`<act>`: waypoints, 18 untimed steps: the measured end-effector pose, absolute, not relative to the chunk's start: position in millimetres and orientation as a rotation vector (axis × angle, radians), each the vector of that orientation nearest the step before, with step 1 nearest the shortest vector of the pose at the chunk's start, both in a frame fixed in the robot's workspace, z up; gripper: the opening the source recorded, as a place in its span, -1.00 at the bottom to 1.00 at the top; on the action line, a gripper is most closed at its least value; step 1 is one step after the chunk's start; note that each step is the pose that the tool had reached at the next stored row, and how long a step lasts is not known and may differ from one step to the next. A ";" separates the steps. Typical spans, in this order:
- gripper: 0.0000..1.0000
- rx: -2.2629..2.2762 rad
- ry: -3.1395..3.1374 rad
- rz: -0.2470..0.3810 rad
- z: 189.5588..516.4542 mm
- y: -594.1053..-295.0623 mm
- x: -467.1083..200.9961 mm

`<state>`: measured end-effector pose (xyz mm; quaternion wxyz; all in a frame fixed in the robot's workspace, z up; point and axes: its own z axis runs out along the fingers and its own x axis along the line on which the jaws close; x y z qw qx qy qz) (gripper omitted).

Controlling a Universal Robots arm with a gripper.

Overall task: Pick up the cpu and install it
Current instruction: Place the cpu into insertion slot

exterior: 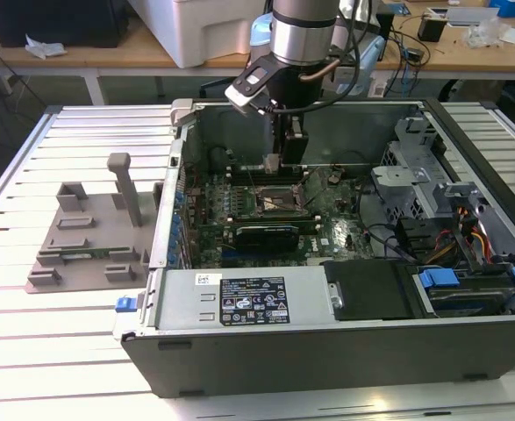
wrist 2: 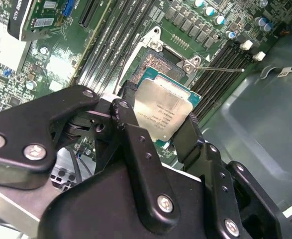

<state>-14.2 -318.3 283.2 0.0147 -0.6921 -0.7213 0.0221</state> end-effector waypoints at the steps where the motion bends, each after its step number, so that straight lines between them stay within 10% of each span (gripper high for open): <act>1: 0.09 -2.161 -2.239 0.069 283.1 -318.3 -14.2; 18: 0.09 -2.175 -2.225 0.069 275.8 -318.2 -14.2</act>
